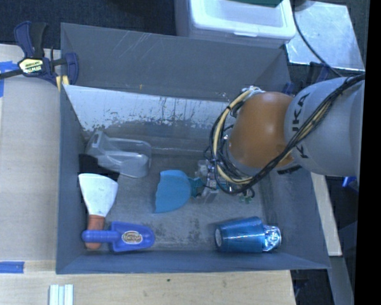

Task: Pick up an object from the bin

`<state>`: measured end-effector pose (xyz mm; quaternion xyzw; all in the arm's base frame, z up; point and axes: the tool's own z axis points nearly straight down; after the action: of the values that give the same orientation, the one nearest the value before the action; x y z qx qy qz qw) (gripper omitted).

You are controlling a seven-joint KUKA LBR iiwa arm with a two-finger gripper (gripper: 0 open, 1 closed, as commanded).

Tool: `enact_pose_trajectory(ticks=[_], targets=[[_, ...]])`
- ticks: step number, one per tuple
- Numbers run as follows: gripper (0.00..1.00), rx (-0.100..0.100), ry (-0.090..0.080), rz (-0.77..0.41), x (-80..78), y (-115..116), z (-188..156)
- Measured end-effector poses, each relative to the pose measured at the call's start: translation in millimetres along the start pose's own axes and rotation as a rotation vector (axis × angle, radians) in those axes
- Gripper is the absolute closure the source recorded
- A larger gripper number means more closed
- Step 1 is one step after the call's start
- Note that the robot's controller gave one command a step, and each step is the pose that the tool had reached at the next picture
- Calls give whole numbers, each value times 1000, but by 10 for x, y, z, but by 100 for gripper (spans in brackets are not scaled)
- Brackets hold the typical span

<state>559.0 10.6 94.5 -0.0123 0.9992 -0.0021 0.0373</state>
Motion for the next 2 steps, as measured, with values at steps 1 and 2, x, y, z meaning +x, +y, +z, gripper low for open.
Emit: enact_pose_trajectory(ticks=[1, 2], targets=[[100, 0, -5, 4, -53, -110, -339], [100, 0, -3, -4, 64, -118, -710]])
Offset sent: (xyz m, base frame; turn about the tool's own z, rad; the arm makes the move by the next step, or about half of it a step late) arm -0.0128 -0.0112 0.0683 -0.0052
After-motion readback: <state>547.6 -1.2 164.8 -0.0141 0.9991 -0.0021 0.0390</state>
